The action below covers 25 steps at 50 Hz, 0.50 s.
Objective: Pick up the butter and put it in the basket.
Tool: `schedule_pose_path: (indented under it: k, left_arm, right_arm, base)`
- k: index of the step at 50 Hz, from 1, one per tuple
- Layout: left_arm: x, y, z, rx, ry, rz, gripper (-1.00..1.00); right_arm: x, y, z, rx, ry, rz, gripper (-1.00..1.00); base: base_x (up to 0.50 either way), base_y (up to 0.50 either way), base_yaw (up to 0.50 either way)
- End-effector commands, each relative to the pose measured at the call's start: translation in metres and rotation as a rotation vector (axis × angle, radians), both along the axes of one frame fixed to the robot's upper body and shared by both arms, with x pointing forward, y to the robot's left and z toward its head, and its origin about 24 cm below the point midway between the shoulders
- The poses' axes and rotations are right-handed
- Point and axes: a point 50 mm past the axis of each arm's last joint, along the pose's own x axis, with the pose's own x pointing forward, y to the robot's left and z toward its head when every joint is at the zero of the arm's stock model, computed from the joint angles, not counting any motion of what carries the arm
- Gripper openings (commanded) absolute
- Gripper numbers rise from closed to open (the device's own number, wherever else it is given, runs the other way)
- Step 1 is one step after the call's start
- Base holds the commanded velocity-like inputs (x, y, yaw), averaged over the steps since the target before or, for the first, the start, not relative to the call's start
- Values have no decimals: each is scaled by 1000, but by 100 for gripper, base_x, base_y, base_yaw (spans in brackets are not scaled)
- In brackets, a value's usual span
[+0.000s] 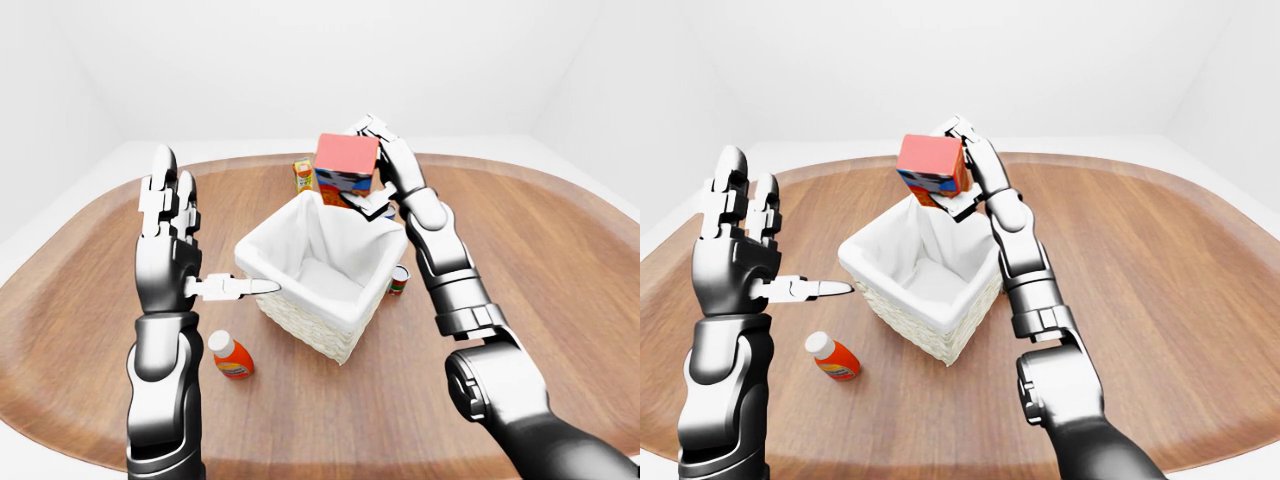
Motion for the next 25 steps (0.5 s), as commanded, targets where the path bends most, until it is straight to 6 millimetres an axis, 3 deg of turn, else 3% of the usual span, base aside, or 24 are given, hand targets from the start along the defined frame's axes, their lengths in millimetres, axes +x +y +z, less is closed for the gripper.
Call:
schedule_pose_path:
  k: [1,15,25]
  left_arm:
    - [0,0,-2,-1,7,0,100]
    - [0,1,0,1,2,2,100]
    - [0,1,-2,-1,10,4,100]
  right_arm:
    - [-8,18,1,61,-24,49,-100]
    - [-1,33,-10,86,54,72,-100]
    - [5,41,-34,80,166,66,-100]
  base:
    - [0,0,0]
    - [0,0,0]
    - [0,0,0]
